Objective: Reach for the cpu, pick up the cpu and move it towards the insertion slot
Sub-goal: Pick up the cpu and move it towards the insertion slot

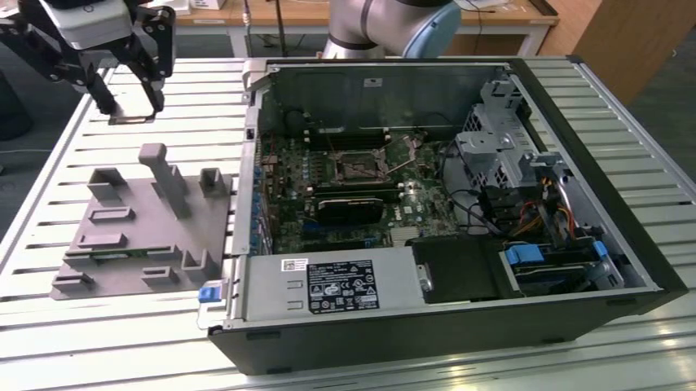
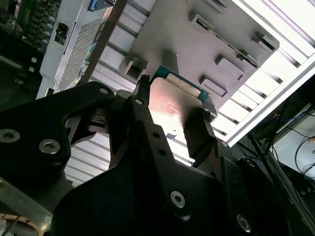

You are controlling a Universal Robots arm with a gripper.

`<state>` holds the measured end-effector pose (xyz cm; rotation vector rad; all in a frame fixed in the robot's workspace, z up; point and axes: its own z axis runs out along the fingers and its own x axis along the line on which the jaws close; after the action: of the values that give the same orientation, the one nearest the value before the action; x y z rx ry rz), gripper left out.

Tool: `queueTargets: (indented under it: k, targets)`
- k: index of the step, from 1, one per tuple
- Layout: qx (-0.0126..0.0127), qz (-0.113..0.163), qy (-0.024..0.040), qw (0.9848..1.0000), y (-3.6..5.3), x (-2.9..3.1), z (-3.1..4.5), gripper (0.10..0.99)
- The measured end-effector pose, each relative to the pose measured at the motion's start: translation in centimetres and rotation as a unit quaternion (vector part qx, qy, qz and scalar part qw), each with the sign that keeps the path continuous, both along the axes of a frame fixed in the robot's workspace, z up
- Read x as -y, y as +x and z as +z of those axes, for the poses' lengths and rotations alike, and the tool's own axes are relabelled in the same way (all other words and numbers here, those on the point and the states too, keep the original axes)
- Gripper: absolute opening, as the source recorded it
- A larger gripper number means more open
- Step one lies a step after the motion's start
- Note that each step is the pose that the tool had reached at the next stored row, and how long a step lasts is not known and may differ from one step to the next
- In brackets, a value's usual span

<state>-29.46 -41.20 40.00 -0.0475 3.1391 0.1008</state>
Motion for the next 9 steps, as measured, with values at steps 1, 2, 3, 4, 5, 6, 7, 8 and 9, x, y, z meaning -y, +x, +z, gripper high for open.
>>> queueTargets:
  k: [1, 2, 3, 4, 5, 6, 7, 8, 9]
  targets:
    - [0.0000, 0.000, 0.0000, 1.0000, 0.17, 0.00, 0.00, 0.529]
    - [0.0000, 0.000, 0.0000, 1.0000, 0.33, 0.00, 0.00, 0.529]
    - [0.0000, 0.000, 0.0000, 1.0000, 0.50, 0.00, 0.00, 0.529]
    - [0.0000, 0.000, 0.0000, 1.0000, 0.68, 0.00, 0.00, 0.529]
    - [0.0000, 0.000, 0.0000, 1.0000, 0.84, 0.00, 0.00, 0.529]
    - [0.0000, 0.000, 0.0000, 1.0000, 1.00, 0.00, -0.01, 0.529]
    - [0.0000, 0.000, 0.0000, 1.0000, 1.18, 0.00, -0.01, 0.529]
    - [0.0000, 0.000, 0.0000, 1.0000, 1.36, 0.00, -0.01, 0.529]
    - [0.0000, 0.000, 0.0000, 1.0000, 1.55, 0.00, -0.01, 0.529]
